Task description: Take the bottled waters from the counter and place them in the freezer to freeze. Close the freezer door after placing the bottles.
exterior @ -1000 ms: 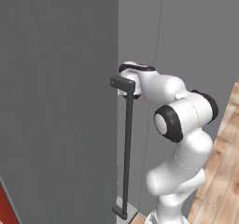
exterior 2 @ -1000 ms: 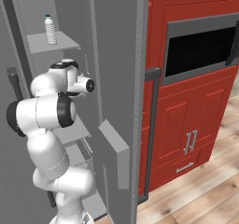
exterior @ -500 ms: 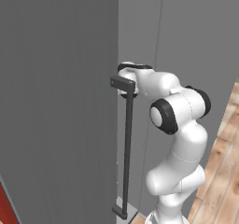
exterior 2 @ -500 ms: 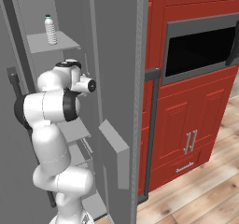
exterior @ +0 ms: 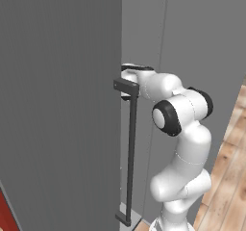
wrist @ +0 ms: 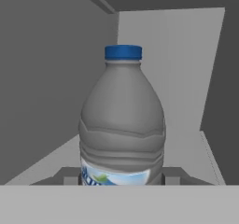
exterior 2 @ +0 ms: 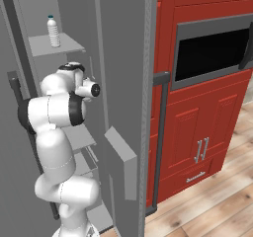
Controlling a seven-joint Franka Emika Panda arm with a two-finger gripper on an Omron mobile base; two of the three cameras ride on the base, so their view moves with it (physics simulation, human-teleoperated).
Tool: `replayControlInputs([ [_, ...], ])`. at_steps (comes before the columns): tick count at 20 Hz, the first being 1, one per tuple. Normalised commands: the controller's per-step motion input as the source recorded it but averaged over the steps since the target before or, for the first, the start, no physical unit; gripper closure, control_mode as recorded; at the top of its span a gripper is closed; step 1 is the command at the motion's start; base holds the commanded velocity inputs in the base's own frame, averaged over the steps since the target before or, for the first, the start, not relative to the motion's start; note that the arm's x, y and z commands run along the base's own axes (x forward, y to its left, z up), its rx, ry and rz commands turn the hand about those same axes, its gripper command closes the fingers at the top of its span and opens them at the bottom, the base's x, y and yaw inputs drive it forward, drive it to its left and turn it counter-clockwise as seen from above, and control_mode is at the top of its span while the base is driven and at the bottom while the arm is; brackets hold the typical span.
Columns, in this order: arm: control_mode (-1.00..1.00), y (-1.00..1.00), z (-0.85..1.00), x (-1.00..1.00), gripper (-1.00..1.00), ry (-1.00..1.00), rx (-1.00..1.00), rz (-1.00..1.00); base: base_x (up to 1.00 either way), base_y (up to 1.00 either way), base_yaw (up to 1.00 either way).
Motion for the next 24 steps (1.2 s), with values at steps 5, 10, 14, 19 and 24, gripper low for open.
replayControlInputs([
  [5, -1.00, 0.03, -0.23, 0.21, 1.00, 0.00, 0.00, 0.00, 0.00, 0.00, 0.00],
  [10, -1.00, 0.01, -0.20, 0.04, 1.00, -0.02, 0.00, 0.00, 0.00, 0.00, 0.00],
  [14, -1.00, 0.00, -0.03, 0.00, 1.00, 0.00, 0.00, 0.00, 0.00, 0.00, 0.00],
  [19, -1.00, 0.00, 0.00, 0.00, -1.00, 0.00, 0.00, 0.00, 0.00, 0.00, 0.00],
  [24, -1.00, 0.00, 0.00, 0.00, -1.00, 0.00, 0.00, 0.00, 0.00, 0.00, 0.00],
])
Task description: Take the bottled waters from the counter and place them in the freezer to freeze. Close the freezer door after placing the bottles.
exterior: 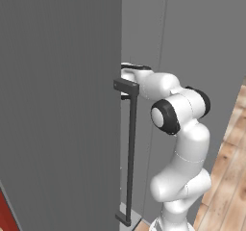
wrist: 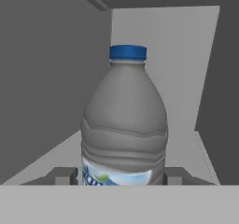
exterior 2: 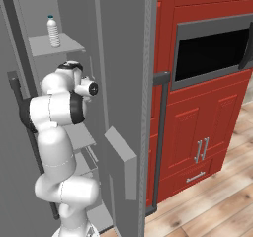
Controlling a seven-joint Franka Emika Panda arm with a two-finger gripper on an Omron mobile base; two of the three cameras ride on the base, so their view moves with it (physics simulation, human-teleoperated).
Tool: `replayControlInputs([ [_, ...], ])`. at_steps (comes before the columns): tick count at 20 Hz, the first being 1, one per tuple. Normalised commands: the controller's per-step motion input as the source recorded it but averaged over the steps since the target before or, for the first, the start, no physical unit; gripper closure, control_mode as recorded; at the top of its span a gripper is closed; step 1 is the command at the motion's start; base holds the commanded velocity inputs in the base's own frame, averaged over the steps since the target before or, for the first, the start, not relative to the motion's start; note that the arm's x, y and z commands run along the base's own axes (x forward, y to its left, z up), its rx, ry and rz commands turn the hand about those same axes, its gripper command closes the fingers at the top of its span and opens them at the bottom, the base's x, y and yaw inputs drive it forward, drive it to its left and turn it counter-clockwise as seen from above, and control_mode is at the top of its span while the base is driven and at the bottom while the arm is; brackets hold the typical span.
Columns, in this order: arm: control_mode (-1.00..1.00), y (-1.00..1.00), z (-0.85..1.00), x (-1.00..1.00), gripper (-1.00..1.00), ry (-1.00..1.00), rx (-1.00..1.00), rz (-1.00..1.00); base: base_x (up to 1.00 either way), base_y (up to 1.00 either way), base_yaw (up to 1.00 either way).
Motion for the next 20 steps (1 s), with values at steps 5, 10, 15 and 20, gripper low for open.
replayControlInputs([
  [5, -1.00, -0.04, 0.00, 0.00, -1.00, 0.00, 0.00, 0.00, 0.00, 0.00, 0.00],
  [10, -1.00, -0.08, 0.01, -0.14, -1.00, 0.00, 0.00, 0.00, 0.00, 0.00, 0.00],
  [15, -1.00, -0.34, 0.00, -0.14, -1.00, 0.00, 0.00, -0.03, 0.00, 0.00, 0.00],
  [20, -1.00, -0.18, 0.06, -0.38, -1.00, -0.06, 0.00, -0.03, 0.00, 0.00, 0.00],
])
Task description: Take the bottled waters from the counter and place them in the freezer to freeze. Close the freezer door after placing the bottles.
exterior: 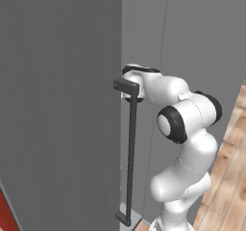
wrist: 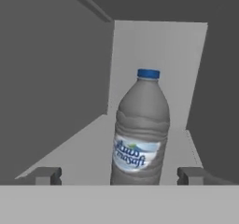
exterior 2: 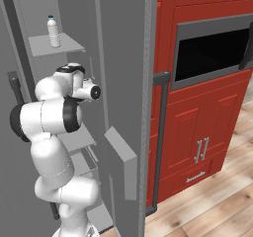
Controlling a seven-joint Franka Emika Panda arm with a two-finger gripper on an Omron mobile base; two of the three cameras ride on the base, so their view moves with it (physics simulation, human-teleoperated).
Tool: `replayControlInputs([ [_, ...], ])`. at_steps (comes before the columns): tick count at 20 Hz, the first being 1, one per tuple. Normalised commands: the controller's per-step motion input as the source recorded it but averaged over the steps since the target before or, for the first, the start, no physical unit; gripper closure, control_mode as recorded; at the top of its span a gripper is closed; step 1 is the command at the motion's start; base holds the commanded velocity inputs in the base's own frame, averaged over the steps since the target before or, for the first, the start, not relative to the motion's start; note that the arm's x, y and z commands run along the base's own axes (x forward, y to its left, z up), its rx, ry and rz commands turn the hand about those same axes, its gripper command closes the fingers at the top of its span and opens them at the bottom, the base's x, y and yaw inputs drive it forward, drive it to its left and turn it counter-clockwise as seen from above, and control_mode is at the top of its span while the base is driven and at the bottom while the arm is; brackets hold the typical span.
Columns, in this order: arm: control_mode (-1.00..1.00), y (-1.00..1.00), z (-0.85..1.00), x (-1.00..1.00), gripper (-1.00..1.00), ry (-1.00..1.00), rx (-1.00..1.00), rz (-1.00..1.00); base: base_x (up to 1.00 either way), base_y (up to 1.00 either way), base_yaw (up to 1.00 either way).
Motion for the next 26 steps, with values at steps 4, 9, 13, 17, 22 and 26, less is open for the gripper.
replayControlInputs([
  [4, -1.00, -0.31, 0.08, -0.28, -1.00, -0.03, 0.00, -0.06, 0.00, 0.00, 0.00],
  [9, -1.00, -0.31, 0.20, -0.41, -1.00, -0.06, 0.00, -0.07, 0.00, 0.00, 0.00],
  [13, -1.00, -0.16, 0.37, -0.66, -1.00, -0.12, 0.00, -0.07, 0.00, 0.00, 0.00],
  [17, -1.00, -0.18, 0.42, -0.66, -1.00, -0.08, 0.00, -0.08, 0.00, 0.00, 0.00],
  [22, -1.00, -0.21, 0.37, -0.75, -1.00, -0.07, 0.00, -0.08, 0.00, 0.00, 0.00],
  [26, -1.00, -0.27, 0.47, -0.76, -1.00, -0.04, -0.03, -0.07, 0.00, 0.00, 0.00],
])
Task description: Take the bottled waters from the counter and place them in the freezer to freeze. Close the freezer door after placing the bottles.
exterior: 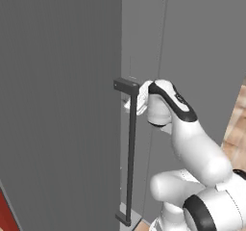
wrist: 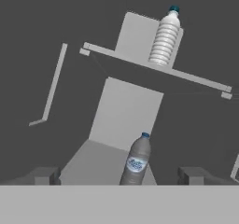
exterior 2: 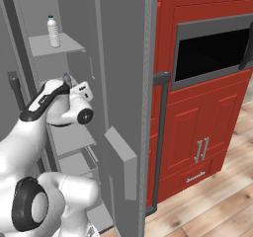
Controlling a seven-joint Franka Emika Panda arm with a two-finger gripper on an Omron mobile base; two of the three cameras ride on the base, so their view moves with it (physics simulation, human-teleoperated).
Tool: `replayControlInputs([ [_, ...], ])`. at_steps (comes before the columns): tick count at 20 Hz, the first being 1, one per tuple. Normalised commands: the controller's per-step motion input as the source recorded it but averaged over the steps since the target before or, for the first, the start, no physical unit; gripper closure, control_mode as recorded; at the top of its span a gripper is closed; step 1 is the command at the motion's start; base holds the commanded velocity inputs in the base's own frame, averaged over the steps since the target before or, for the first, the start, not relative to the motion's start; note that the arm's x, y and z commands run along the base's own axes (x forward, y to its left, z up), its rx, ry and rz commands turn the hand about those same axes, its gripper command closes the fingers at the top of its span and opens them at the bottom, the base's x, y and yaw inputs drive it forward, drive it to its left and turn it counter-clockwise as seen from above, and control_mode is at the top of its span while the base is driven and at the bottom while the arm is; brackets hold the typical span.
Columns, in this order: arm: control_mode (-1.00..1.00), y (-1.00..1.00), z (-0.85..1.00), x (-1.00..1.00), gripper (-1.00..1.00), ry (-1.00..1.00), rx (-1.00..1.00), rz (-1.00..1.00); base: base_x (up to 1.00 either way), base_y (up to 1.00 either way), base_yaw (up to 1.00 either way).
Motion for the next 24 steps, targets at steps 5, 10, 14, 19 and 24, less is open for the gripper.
replayControlInputs([
  [5, -1.00, -0.44, 0.43, -0.42, -1.00, 0.00, 0.00, -0.04, 0.00, 0.00, 0.00],
  [10, -1.00, -0.55, 0.40, -0.79, -1.00, 0.01, 0.00, -0.06, 0.00, 0.00, 0.00],
  [14, -1.00, -0.33, 0.38, -1.00, -1.00, 0.10, 0.00, -0.12, 0.00, 0.00, 0.00],
  [19, -1.00, -0.15, 0.37, -1.00, -1.00, 0.25, 0.01, -0.13, 0.00, 0.00, 0.00],
  [24, -1.00, -0.02, 0.37, -0.57, -1.00, 0.53, -0.03, -0.15, 0.00, 0.00, 0.00],
])
